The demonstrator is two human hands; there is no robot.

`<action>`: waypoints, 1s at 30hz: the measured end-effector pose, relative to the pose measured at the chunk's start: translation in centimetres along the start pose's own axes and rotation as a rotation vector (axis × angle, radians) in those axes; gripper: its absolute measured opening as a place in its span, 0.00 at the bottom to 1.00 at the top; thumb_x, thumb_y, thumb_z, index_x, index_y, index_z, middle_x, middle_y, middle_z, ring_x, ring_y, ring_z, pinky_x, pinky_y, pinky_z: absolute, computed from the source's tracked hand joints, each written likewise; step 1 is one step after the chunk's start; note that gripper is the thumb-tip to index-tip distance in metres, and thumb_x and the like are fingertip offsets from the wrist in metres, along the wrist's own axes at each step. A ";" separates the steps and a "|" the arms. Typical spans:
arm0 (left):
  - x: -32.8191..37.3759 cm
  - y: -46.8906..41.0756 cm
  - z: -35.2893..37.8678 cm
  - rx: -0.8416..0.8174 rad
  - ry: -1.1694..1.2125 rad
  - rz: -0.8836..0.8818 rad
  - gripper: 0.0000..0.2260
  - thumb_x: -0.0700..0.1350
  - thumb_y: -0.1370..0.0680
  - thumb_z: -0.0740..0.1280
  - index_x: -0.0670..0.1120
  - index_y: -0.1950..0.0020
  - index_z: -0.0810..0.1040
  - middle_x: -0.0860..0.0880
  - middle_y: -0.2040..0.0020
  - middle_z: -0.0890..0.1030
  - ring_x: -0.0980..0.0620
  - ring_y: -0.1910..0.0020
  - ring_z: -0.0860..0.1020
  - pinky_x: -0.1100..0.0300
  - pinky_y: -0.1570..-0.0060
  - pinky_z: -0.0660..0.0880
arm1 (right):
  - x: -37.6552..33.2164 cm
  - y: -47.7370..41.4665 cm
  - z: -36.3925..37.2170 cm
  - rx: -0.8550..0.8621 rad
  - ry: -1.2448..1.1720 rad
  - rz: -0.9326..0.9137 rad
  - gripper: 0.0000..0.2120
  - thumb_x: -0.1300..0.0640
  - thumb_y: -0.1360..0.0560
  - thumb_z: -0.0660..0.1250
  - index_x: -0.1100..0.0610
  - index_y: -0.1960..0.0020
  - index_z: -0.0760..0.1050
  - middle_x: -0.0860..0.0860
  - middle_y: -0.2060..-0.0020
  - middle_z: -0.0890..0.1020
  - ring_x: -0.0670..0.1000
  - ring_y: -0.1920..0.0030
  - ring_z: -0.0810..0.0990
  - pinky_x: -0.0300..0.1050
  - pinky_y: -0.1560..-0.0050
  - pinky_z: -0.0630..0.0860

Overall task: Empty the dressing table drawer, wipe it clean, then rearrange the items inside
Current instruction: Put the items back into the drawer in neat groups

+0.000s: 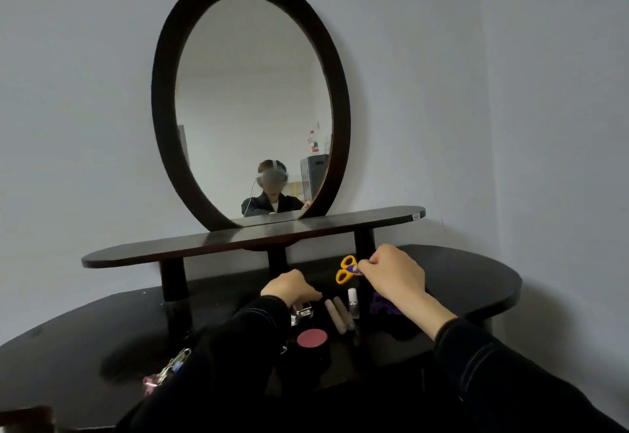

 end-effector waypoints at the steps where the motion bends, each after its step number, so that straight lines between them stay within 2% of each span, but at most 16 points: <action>1: 0.0 -0.3 0.6 -0.003 -0.025 -0.021 0.25 0.58 0.28 0.72 0.43 0.39 0.76 0.46 0.44 0.82 0.45 0.45 0.81 0.50 0.43 0.78 | 1.0 -0.1 -0.3 0.002 -0.073 0.016 0.12 0.46 0.21 0.65 0.52 0.58 0.76 0.47 0.67 0.79 0.47 0.66 0.77 0.42 0.68 0.68; 3: 0.3 -0.7 1.0 0.069 -0.121 -0.049 0.26 0.55 0.28 0.72 0.43 0.36 0.71 0.45 0.41 0.79 0.44 0.41 0.79 0.48 0.41 0.77 | 2.9 -0.4 -1.0 0.018 -0.278 0.054 0.10 0.49 0.19 0.63 0.54 0.53 0.78 0.49 0.64 0.81 0.49 0.65 0.79 0.46 0.65 0.75; 5: 0.5 -1.1 1.1 0.123 -0.101 -0.044 0.22 0.48 0.26 0.70 0.42 0.35 0.69 0.44 0.41 0.79 0.43 0.41 0.79 0.48 0.42 0.78 | 4.5 -0.4 -1.7 0.041 -0.504 0.122 0.10 0.51 0.18 0.63 0.56 0.50 0.78 0.53 0.62 0.83 0.50 0.66 0.80 0.49 0.64 0.78; 8: 0.6 -1.5 0.8 0.171 -0.024 -0.027 0.21 0.44 0.25 0.69 0.42 0.35 0.67 0.40 0.38 0.76 0.39 0.39 0.76 0.47 0.41 0.77 | 5.6 0.0 -2.4 0.072 -0.670 0.162 0.08 0.52 0.18 0.64 0.57 0.49 0.77 0.53 0.62 0.83 0.46 0.72 0.77 0.38 0.72 0.72; 10: 0.6 -1.5 -0.3 0.240 0.043 0.002 0.23 0.43 0.26 0.69 0.41 0.34 0.65 0.38 0.36 0.73 0.36 0.38 0.75 0.46 0.40 0.75 | 5.7 0.3 -3.1 0.084 -0.718 0.163 0.08 0.53 0.18 0.65 0.57 0.49 0.78 0.54 0.61 0.83 0.46 0.73 0.76 0.35 0.75 0.70; 12: 0.7 -0.8 -2.4 0.348 0.221 0.077 0.23 0.41 0.26 0.70 0.40 0.34 0.65 0.37 0.38 0.74 0.36 0.41 0.76 0.49 0.45 0.76 | 5.6 0.9 -3.7 0.083 -0.783 0.173 0.07 0.54 0.18 0.65 0.57 0.50 0.78 0.55 0.62 0.83 0.46 0.74 0.75 0.35 0.76 0.69; 16: -0.2 3.5 -6.1 0.472 0.922 0.210 0.26 0.39 0.25 0.71 0.43 0.29 0.68 0.44 0.50 0.80 0.49 0.53 0.81 0.58 0.59 0.79 | 5.5 3.0 -4.8 0.066 -0.930 0.171 0.06 0.55 0.19 0.68 0.58 0.50 0.80 0.54 0.65 0.83 0.45 0.76 0.74 0.38 0.77 0.69; 18: -0.7 6.4 -5.6 0.374 1.317 0.244 0.23 0.39 0.25 0.72 0.44 0.31 0.71 0.45 0.51 0.82 0.48 0.53 0.83 0.53 0.55 0.82 | 5.5 4.6 -4.6 0.029 -1.020 0.188 0.06 0.55 0.20 0.69 0.59 0.51 0.81 0.53 0.68 0.83 0.46 0.76 0.75 0.38 0.78 0.70; 20: -0.6 9.5 -4.1 0.181 1.681 0.290 0.13 0.37 0.23 0.69 0.41 0.40 0.75 0.42 0.55 0.82 0.45 0.54 0.84 0.50 0.55 0.82 | 5.2 6.4 -4.0 -0.028 -1.095 0.219 0.07 0.54 0.21 0.71 0.58 0.52 0.82 0.54 0.69 0.83 0.47 0.74 0.75 0.38 0.78 0.70; 22: -0.1 12.7 -2.0 -0.028 1.862 0.281 0.05 0.37 0.22 0.66 0.37 0.47 0.75 0.39 0.58 0.83 0.39 0.52 0.85 0.48 0.55 0.82 | 4.7 8.0 -3.6 -0.067 -1.141 0.232 0.09 0.52 0.22 0.72 0.59 0.54 0.83 0.55 0.69 0.81 0.48 0.74 0.75 0.39 0.77 0.70; 25: 1.0 17.7 0.9 -0.339 1.882 0.250 0.13 0.44 0.25 0.63 0.34 0.50 0.79 0.37 0.55 0.82 0.41 0.57 0.82 0.52 0.60 0.81 | 4.4 10.4 -3.3 -0.081 -1.181 0.190 0.11 0.52 0.23 0.72 0.59 0.58 0.83 0.54 0.72 0.77 0.49 0.74 0.73 0.39 0.78 0.66; 27: 1.4 20.8 2.2 -0.469 1.839 0.336 0.15 0.49 0.24 0.64 0.37 0.48 0.80 0.39 0.54 0.79 0.45 0.62 0.77 0.55 0.66 0.74 | 4.6 12.2 -3.1 -0.106 -1.131 0.132 0.11 0.51 0.23 0.72 0.58 0.60 0.83 0.53 0.73 0.75 0.48 0.75 0.72 0.37 0.79 0.65; 29: 0.9 23.1 4.8 -0.487 1.732 0.350 0.16 0.53 0.26 0.71 0.44 0.46 0.78 0.44 0.61 0.76 0.49 0.66 0.72 0.59 0.69 0.69 | 5.5 14.1 -2.1 -0.170 -1.054 0.096 0.12 0.50 0.24 0.73 0.56 0.61 0.83 0.52 0.74 0.74 0.47 0.77 0.71 0.36 0.80 0.64; 30: 0.2 23.9 6.6 -0.455 1.659 0.321 0.16 0.52 0.28 0.75 0.45 0.46 0.78 0.46 0.64 0.73 0.51 0.68 0.71 0.60 0.71 0.68 | 6.0 15.0 -1.4 -0.218 -1.025 0.084 0.12 0.49 0.25 0.73 0.56 0.61 0.83 0.52 0.74 0.74 0.47 0.77 0.71 0.35 0.79 0.64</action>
Point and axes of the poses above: each hand's wrist, its own y-axis away from the middle knuckle, its own z-axis out of the palm, x = y × z, the point moved 9 cm from there along -y, towards the middle knuckle
